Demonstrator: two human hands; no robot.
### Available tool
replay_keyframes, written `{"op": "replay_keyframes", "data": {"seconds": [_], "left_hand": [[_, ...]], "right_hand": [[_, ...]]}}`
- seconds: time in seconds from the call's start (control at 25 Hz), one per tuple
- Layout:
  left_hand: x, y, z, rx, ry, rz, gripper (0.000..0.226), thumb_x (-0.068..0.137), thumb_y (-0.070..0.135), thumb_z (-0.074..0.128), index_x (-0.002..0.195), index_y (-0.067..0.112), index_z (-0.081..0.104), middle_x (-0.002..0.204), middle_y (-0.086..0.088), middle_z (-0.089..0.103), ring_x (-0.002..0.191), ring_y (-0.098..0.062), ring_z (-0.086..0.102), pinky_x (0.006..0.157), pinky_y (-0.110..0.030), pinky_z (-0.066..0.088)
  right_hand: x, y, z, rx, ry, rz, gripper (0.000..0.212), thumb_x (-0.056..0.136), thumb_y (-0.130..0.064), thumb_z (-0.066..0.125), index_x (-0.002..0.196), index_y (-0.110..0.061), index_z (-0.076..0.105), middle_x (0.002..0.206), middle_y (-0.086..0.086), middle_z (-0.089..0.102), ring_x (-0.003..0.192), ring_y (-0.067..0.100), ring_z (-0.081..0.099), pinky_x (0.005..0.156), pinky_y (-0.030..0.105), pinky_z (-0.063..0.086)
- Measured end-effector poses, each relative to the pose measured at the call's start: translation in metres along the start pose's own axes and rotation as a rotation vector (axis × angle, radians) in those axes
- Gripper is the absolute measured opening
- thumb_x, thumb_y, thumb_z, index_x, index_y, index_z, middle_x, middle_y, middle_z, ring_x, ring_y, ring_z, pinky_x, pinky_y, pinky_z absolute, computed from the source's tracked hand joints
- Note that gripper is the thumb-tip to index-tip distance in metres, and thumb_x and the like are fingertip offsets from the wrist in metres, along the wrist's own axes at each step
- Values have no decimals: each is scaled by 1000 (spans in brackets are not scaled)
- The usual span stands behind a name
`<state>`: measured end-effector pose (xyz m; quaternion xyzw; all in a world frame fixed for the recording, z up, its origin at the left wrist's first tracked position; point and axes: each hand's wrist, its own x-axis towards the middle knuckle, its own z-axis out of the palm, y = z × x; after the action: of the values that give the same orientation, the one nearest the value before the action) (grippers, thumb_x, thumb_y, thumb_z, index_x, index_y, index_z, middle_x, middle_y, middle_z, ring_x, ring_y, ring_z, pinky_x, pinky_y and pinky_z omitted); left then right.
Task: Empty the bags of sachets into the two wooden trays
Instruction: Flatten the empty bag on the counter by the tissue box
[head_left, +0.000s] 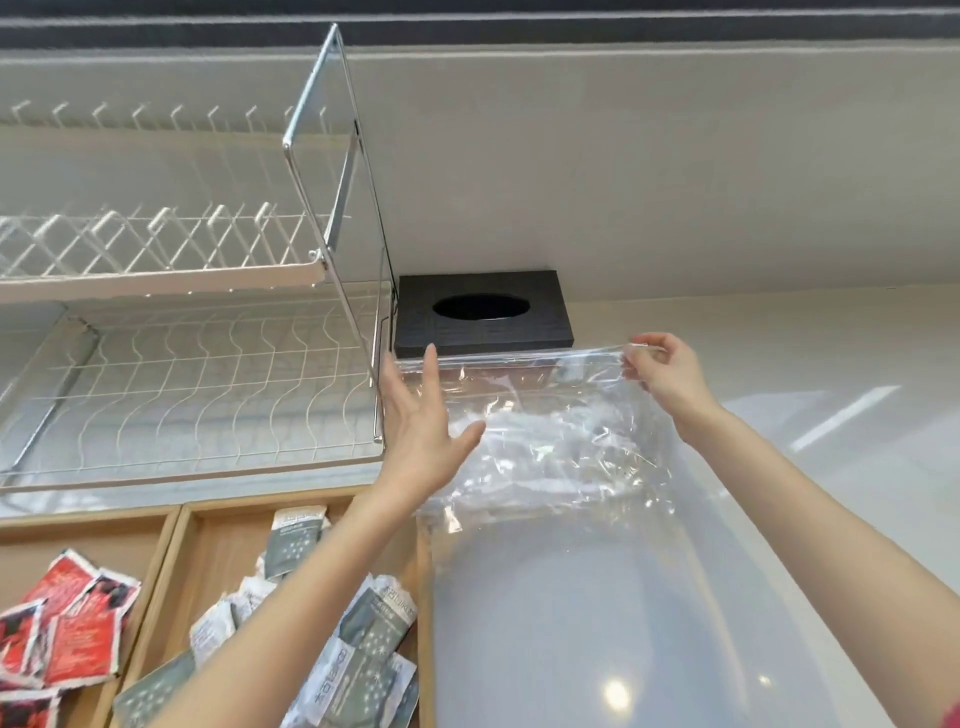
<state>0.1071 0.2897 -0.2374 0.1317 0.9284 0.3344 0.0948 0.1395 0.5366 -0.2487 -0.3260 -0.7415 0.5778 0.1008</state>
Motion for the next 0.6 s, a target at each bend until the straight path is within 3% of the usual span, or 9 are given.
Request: {"op": "replay_keyframes", "data": {"seconds": [0.12, 0.24, 0.36, 0.48, 0.6], "left_hand": [[10, -8, 18, 270, 88, 67, 80, 90, 27, 49, 144, 18, -8, 147, -21, -31, 137, -33, -27, 109, -40, -15], [14, -14, 30, 393, 100, 118, 66, 93, 16, 40, 145, 15, -1, 149, -20, -26, 136, -35, -28, 109, -47, -18], [11, -15, 42, 406, 3, 112, 56, 96, 31, 23, 145, 16, 0, 154, -12, -19, 139, -32, -24, 110, -46, -19], [8, -17, 58, 389, -101, 80, 65, 91, 51, 10, 145, 17, -4, 155, -9, -15, 140, -29, -22, 110, -46, -18], [15, -25, 65, 459, -86, 97, 83, 72, 56, -10, 144, 16, -5, 156, -11, -11, 141, -30, -20, 110, -47, -17]], "right_hand": [[9, 7, 13, -178, 13, 48, 45, 92, -24, 47, 133, -9, 39, 118, 12, 57, 103, 24, 56, 90, 34, 42], [-17, 7, 18, -561, 2, -202, 62, 93, -40, 39, 145, -15, 16, 154, 7, 20, 141, 22, 19, 114, 39, 15], [-49, 20, 30, -897, -104, -445, 75, 81, -63, 17, 146, -28, 5, 158, -4, 1, 145, 15, -6, 115, 41, -6], [-44, 42, 47, -1025, -165, -418, 81, 71, -66, 3, 145, -32, 1, 158, -4, -5, 144, 16, -12, 113, 44, -12], [-38, 55, 58, -1033, -155, -394, 81, 71, -64, -1, 145, -32, 1, 158, -4, -6, 145, 18, -10, 114, 45, -11]]}}
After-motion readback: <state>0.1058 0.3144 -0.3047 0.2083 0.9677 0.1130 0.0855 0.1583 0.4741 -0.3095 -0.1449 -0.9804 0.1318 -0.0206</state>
